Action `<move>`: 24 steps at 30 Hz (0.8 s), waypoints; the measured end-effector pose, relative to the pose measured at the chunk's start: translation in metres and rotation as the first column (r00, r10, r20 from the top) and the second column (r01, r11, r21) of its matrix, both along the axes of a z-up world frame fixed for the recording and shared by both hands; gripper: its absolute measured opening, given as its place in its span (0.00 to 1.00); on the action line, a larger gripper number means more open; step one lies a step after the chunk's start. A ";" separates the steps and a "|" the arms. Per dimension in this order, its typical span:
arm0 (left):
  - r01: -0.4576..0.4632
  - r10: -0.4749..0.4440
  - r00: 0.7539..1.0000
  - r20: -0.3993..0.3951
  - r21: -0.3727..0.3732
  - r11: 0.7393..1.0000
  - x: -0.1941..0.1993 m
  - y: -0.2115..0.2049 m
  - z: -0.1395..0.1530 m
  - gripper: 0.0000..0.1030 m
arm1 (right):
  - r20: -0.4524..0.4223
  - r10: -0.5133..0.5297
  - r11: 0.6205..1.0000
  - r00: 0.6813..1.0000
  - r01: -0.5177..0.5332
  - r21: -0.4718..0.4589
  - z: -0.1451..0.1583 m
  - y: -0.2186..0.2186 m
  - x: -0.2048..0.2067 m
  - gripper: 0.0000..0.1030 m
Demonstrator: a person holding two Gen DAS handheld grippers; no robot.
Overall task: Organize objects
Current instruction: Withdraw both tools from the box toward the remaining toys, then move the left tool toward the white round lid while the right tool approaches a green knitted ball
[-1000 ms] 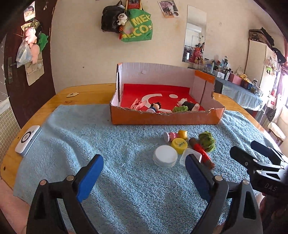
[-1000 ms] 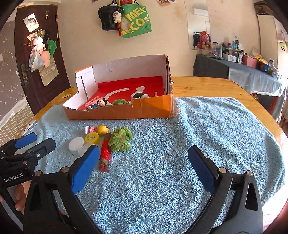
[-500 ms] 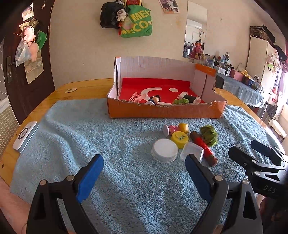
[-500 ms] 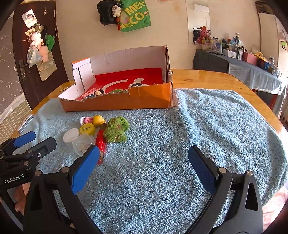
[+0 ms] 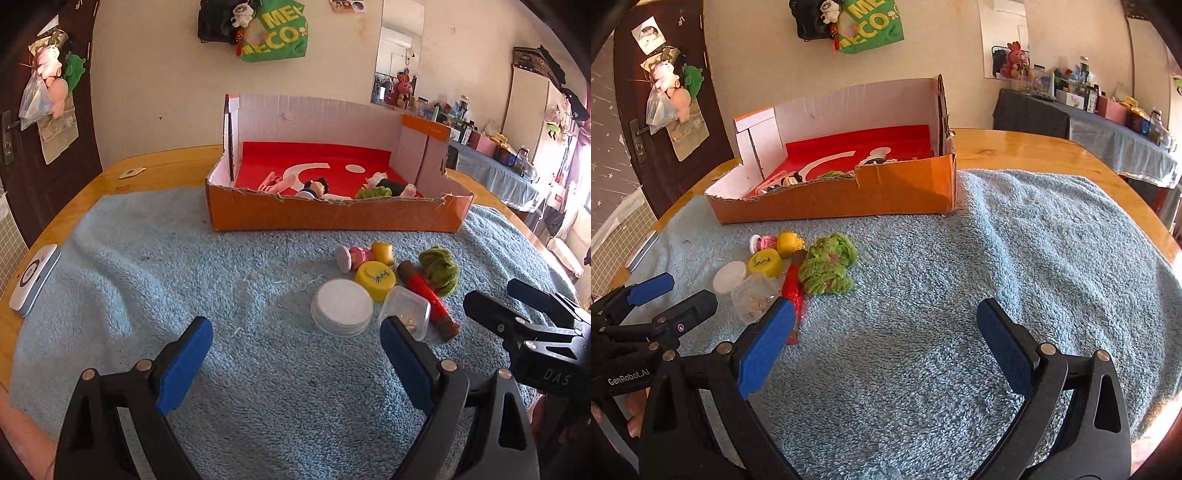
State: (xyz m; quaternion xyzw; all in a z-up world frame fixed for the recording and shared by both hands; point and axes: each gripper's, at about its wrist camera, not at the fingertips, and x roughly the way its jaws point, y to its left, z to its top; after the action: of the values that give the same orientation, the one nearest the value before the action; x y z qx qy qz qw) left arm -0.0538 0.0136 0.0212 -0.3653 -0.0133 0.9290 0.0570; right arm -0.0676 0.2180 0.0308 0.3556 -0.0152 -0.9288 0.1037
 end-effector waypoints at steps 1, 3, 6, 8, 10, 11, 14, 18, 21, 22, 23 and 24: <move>0.004 -0.004 1.000 0.005 -0.008 1.000 -0.002 0.001 0.000 0.91 | 0.005 0.002 1.000 1.000 -0.002 0.001 0.000 0.000 -0.003 0.97; 0.020 -0.020 1.000 0.019 -0.021 1.000 -0.006 0.002 -0.001 0.91 | 0.012 0.004 1.000 1.000 -0.004 -0.001 0.001 -0.001 -0.008 0.97; 0.060 -0.059 0.997 0.044 -0.025 0.998 -0.009 0.004 -0.003 0.91 | 0.027 0.012 1.000 1.000 -0.012 -0.015 0.003 -0.002 -0.016 0.97; 0.081 -0.079 0.995 0.056 -0.035 0.996 -0.012 0.006 -0.004 0.91 | 0.034 0.014 1.000 0.999 -0.014 -0.018 0.004 -0.003 -0.021 0.97; 0.091 -0.088 0.994 0.068 -0.048 0.995 -0.015 0.007 -0.006 0.91 | 0.039 0.016 1.000 0.999 -0.015 -0.015 0.005 -0.005 -0.026 0.97; 0.095 -0.091 0.993 0.075 -0.050 0.994 -0.018 0.007 -0.007 0.91 | 0.043 0.017 1.000 0.999 -0.016 -0.012 0.004 -0.006 -0.028 0.97; 0.104 -0.099 0.991 0.085 -0.055 0.993 -0.025 0.007 -0.007 0.91 | 0.064 0.026 1.000 0.998 -0.025 -0.013 0.003 -0.008 -0.035 0.97; 0.122 -0.115 0.988 0.103 -0.061 0.991 -0.034 0.006 -0.007 0.91 | 0.102 0.038 0.999 0.994 -0.037 -0.010 0.002 -0.011 -0.044 0.97; 0.131 -0.123 0.986 0.115 -0.061 0.990 -0.039 0.006 -0.007 0.91 | 0.126 0.046 0.999 0.991 -0.045 -0.009 0.002 -0.011 -0.049 0.97; 0.135 -0.127 0.985 0.118 -0.063 0.989 -0.040 0.007 -0.007 0.90 | 0.130 0.050 0.999 0.990 -0.049 -0.012 0.002 -0.011 -0.050 0.97; 0.140 -0.131 0.984 0.122 -0.067 0.988 -0.041 0.008 -0.007 0.90 | 0.135 0.053 0.999 0.989 -0.052 -0.012 0.002 -0.012 -0.052 0.97; 0.144 -0.135 0.983 0.124 -0.070 0.987 -0.043 0.008 -0.007 0.89 | 0.140 0.056 0.998 0.989 -0.055 -0.010 0.002 -0.013 -0.053 0.97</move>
State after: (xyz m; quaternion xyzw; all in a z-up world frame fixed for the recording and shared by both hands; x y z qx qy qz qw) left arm -0.0963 0.0217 0.0145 -0.4220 0.0457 0.8992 0.1065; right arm -0.1208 0.2048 0.0325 0.4202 -0.0154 -0.8981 0.1292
